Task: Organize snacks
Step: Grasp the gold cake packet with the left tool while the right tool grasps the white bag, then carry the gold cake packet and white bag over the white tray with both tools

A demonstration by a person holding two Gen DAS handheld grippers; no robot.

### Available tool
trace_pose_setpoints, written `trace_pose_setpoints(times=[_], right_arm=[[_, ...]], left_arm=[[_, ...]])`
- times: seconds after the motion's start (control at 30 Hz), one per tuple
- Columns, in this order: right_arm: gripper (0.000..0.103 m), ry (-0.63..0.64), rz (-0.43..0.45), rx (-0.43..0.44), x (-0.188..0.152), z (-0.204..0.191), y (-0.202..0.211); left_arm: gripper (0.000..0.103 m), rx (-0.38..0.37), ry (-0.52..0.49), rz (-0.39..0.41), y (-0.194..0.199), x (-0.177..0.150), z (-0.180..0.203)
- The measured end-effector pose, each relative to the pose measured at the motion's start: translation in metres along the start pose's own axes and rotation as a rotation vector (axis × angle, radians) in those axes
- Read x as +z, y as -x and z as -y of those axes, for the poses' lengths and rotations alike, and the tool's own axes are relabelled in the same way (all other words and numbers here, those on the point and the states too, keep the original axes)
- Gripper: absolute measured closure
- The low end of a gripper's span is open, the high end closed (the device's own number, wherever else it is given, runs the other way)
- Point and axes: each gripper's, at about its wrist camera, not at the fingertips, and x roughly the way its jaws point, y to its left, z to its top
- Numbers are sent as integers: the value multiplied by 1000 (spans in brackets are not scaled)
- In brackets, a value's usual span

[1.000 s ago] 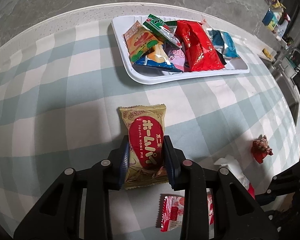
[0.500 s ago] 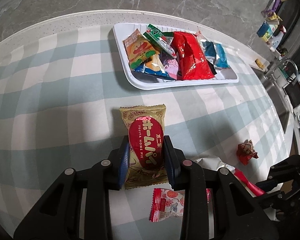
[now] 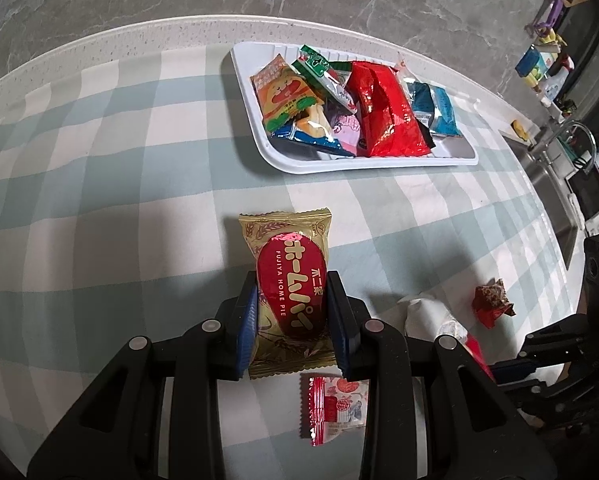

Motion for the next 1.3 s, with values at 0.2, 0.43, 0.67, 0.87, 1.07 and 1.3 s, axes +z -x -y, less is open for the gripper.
trace_pose_setpoints(times=[0.2,0.43,0.67,0.87,1.07,1.3], right_arm=[[62,23,-1,-39,7,-7,-6],[57,86,-44,-107,12,-20,-24],[82,34,-26,-59,14,-7,-22],[82,-107,28,98,14,20,0],[82,-159,85,147,20,31,26],[82,-168,137,166,33,31,47]], left_arm=[[74,2,6,-10,-3,-2,-2],[74,6,7,-12,-5,-2,-2],[74,1,-2,-16,-7,-4,-1],[74,-20,-3,-5,-2,-2,1],[74,-42,4,14,8,3,3],[74,-79,9,37,20,15,7]])
